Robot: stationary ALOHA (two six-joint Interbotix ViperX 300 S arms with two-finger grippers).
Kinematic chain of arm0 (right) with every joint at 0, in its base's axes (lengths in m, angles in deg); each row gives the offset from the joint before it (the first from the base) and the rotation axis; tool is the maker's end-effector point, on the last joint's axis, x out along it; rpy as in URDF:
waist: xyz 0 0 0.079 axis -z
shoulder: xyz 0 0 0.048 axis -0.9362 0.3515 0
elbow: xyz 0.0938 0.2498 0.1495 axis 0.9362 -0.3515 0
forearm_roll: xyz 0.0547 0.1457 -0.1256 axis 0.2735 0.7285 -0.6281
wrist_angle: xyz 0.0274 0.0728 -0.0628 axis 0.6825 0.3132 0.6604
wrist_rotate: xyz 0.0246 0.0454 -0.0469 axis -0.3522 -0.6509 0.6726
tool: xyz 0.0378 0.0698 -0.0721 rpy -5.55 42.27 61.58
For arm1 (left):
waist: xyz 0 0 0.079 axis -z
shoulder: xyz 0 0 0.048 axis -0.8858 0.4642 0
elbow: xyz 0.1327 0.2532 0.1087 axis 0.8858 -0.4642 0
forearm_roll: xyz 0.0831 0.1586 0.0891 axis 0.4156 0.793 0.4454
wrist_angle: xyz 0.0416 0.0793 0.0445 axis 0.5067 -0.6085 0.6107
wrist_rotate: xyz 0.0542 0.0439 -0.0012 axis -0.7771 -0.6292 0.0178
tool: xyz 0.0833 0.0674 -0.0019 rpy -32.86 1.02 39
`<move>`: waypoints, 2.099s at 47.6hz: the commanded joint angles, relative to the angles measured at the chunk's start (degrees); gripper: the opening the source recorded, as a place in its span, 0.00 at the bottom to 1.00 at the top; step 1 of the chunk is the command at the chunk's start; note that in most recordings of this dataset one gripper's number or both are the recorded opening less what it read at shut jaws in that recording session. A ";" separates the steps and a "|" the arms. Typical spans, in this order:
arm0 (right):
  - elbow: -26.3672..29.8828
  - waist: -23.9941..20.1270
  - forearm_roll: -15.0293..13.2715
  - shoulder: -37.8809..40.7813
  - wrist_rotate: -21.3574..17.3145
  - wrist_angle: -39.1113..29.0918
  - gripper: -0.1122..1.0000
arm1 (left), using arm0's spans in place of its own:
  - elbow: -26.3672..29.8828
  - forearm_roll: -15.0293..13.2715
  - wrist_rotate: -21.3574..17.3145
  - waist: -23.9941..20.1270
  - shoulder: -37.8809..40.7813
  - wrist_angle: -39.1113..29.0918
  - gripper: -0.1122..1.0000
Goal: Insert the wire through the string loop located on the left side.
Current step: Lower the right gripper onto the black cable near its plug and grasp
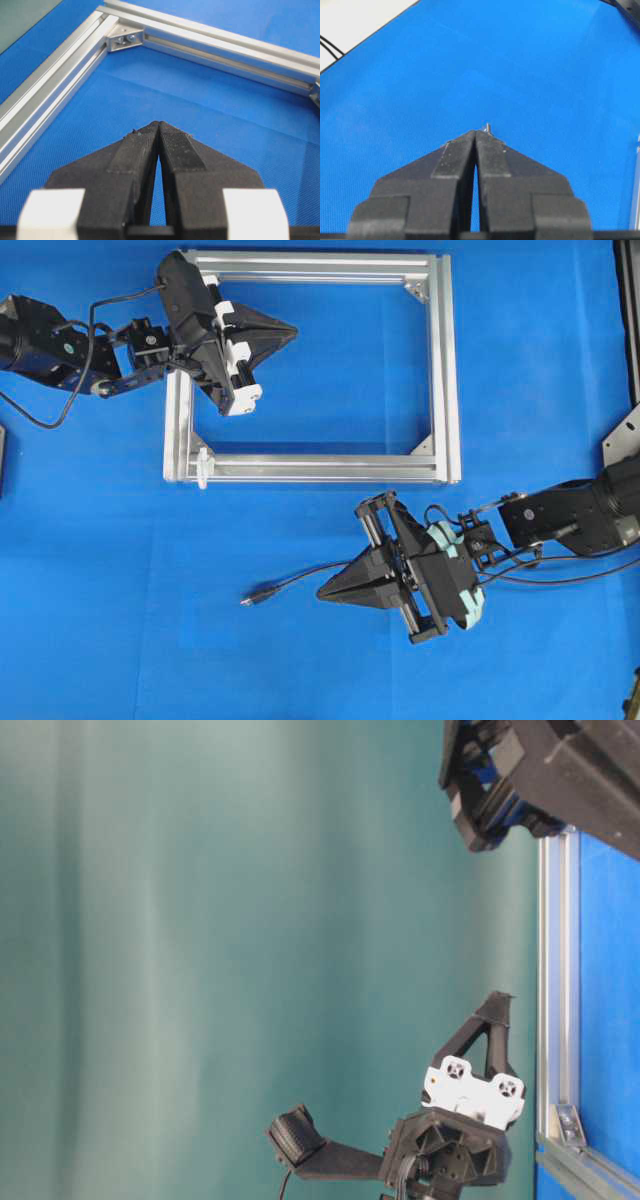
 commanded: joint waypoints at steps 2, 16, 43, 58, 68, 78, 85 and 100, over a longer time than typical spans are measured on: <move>0.35 0.53 0.88 -2.46 -0.70 0.09 0.11 | 0.53 1.23 0.09 0.35 -2.46 -0.35 0.10; 0.79 1.14 2.55 -2.55 -0.97 -3.43 0.08 | -0.09 1.32 0.18 0.35 -2.81 -0.35 0.10; 0.79 2.02 3.52 -2.55 -4.39 -4.57 0.60 | 0.18 1.32 0.00 0.35 -2.81 -0.35 0.10; 1.05 2.20 4.31 -2.37 -4.39 -4.57 0.93 | 0.18 1.41 0.00 0.35 -2.72 -0.35 0.10; 2.37 2.20 5.36 0.26 -4.48 -4.48 0.93 | -0.09 1.32 0.00 0.35 -2.81 -0.35 0.10; 6.06 2.20 5.45 7.21 -5.54 -3.96 0.93 | 0.09 1.32 0.09 0.35 -2.72 -0.35 0.10; 8.79 2.20 5.45 12.04 -7.65 -3.96 0.93 | 0.00 1.32 0.09 0.35 -2.81 -0.35 0.10; 9.58 2.20 5.45 13.71 -8.09 -3.96 0.93 | -0.09 1.41 0.18 0.35 -2.81 -0.35 0.10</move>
